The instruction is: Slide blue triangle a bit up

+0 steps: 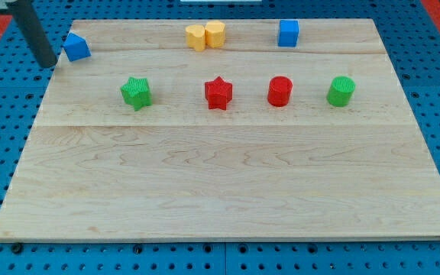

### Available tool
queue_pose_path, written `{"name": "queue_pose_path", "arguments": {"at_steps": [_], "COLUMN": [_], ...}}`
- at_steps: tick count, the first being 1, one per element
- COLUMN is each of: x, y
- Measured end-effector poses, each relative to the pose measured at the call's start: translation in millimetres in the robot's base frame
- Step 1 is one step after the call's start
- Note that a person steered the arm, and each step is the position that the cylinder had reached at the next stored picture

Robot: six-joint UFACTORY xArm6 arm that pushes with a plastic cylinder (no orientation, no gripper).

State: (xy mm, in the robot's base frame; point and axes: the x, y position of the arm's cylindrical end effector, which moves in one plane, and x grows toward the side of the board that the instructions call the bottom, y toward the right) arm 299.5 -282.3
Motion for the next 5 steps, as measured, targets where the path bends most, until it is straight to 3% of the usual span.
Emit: {"name": "queue_pose_path", "arguments": {"at_steps": [1, 5], "x": [-22.8, -58.9], "y": [36.0, 62.9]}}
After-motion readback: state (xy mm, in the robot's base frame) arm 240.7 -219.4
